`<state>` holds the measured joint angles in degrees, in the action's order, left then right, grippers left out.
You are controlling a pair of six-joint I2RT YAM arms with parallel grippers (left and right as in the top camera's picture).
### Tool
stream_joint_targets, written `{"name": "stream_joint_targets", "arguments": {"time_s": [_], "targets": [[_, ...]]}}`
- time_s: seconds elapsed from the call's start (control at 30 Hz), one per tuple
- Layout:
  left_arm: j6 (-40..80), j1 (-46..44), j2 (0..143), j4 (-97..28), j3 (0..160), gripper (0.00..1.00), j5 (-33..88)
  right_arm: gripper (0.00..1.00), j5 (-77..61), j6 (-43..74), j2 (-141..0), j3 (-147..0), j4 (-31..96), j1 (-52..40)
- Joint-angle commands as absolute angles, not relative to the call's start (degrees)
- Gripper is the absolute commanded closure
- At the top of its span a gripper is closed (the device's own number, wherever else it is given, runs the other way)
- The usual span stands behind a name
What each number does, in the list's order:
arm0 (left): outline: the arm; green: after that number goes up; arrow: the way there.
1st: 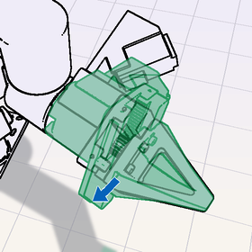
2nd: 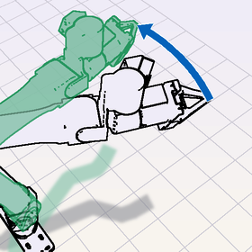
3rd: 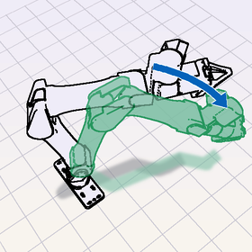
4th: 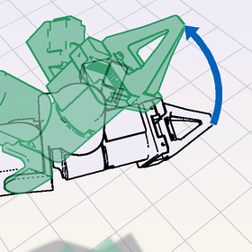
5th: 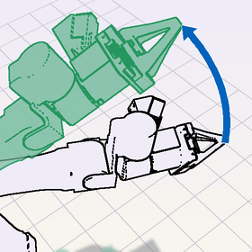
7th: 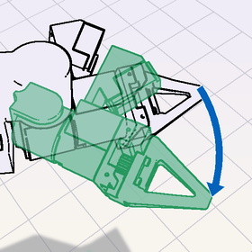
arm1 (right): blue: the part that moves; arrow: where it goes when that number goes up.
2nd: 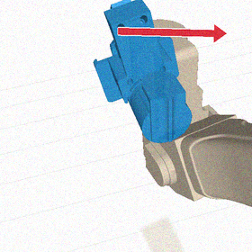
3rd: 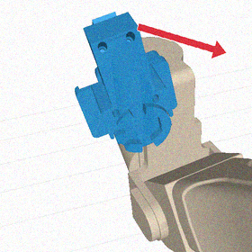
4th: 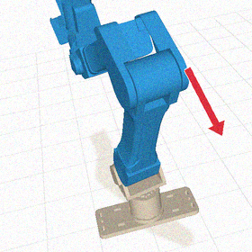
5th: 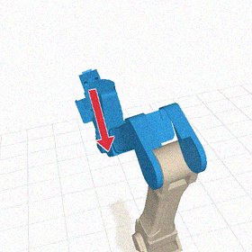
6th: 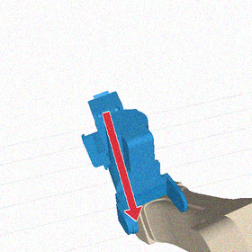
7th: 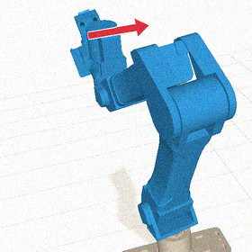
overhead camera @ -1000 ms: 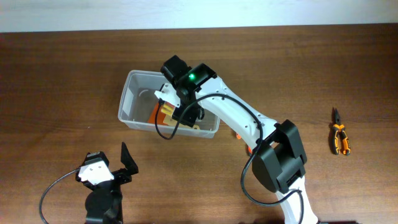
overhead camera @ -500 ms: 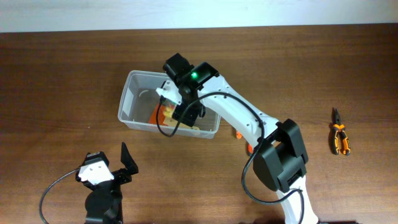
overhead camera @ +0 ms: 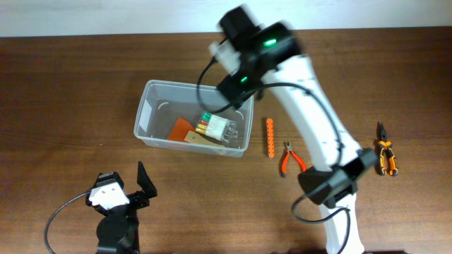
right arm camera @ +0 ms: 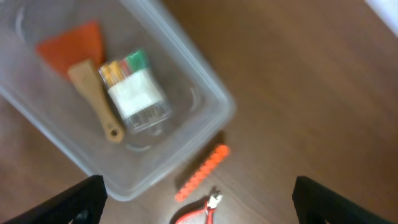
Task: Pack container
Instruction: 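Carry the marker pack into the container and release it, then move the right gripper to the red-handled pliers and grasp them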
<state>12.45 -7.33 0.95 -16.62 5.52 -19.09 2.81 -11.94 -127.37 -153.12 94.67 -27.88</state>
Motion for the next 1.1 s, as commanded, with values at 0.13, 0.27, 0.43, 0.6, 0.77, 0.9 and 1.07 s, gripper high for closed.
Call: {"name": "stream_joint_targets", "arguments": {"time_s": [0.13,0.27,0.43,0.6,0.77,0.9,1.07], "targets": [[11.94,-7.51,0.69,-16.71,5.32,0.01,-19.33,0.02,3.31,-6.52,-115.26,-161.32,97.34,-17.32],[11.94,-7.51,0.69,-16.71,5.32,0.01,-19.33,0.01,3.31,-5.15,-109.16,-155.17,97.34,-12.47],[11.94,-7.51,0.69,-16.71,5.32,0.01,-19.31,0.01,3.29,-4.75,-103.04,-134.02,96.86,-6.66],[11.94,-7.51,0.69,-16.71,5.32,0.01,-19.33,0.01,1.45,-3.9,-97.65,-106.63,83.57,-5.56],[11.94,-7.51,0.69,-16.71,5.32,0.01,-19.31,0.01,0.67,-3.75,-96.07,-89.03,71.57,-5.96],[11.94,-7.51,0.69,-16.71,5.32,0.01,-19.33,0.01,0.03,-3.97,-96.14,-76.51,62.67,-5.8],[11.94,-7.51,0.69,-16.71,5.32,0.01,-19.33,0.09,-1.78,-3.99,-96.16,-70.3,59.86,-5.87]]}}
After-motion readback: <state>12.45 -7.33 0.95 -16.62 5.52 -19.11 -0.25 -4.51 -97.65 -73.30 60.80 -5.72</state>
